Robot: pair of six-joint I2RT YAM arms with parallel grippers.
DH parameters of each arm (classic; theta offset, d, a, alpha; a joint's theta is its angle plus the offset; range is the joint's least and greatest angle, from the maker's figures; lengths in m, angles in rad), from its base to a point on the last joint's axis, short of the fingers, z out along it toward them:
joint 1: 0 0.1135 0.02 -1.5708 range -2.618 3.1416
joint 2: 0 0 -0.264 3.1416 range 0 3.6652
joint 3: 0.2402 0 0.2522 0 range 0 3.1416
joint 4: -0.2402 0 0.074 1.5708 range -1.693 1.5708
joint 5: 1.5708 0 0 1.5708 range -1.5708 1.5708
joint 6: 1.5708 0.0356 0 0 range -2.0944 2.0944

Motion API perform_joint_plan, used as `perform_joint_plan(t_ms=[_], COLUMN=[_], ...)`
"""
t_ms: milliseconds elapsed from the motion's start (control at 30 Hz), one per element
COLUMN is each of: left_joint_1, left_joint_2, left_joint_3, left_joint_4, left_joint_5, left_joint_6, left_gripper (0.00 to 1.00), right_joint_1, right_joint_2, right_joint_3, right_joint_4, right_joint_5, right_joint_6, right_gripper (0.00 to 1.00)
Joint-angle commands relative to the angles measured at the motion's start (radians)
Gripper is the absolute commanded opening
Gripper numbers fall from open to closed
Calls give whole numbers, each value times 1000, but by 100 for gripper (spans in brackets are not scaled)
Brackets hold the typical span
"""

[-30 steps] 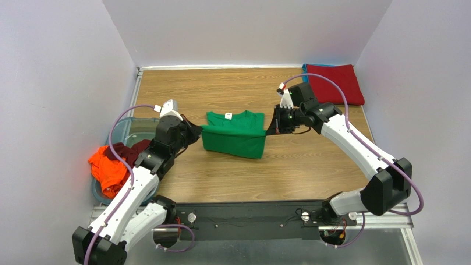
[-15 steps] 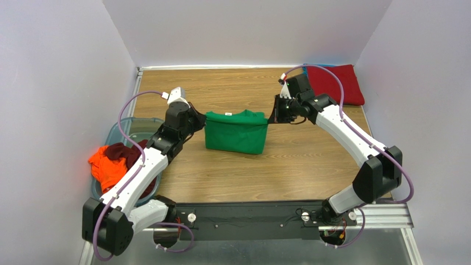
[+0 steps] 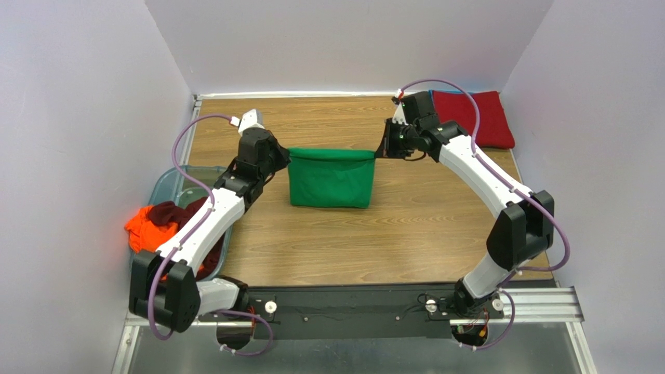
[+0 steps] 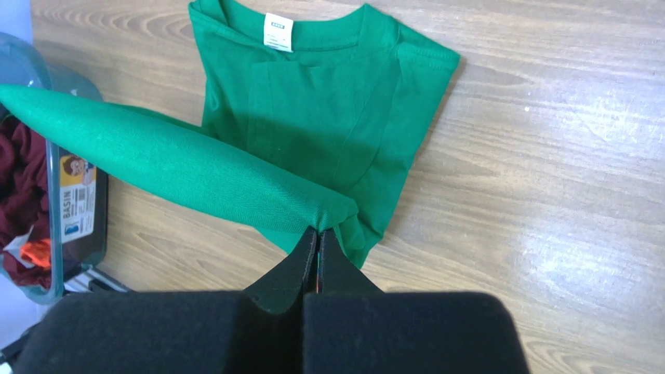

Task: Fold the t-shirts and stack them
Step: Fold the tshirt

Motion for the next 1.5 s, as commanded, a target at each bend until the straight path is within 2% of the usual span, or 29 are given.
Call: perform_joint_plan(t_ms=[0,633,1067,1433,1467], left_joint_1=[36,76,92,110,110], left_joint_2=[39,364,533,611,613], left_joint_3=[45,200,310,349,347], left_joint_4=[47,96,83,50,49], left_joint_5=[-36,91,110,75,61], left_joint_6=[43,112,115,72,63], left_gripper=[0,0,0,0,0], right_joint_1=[-29,-86,-130,-143,-144], right_joint_2=[43,206,396,530,537], right_joint_3=[49,94,204,309,315], right_joint_4=[13,35,55,66,66], right_joint_5=[56,72,-12,-60,-58], right_joint_6=[-6,6,-32,-75,-78], right_gripper=[1,1,1,8,11])
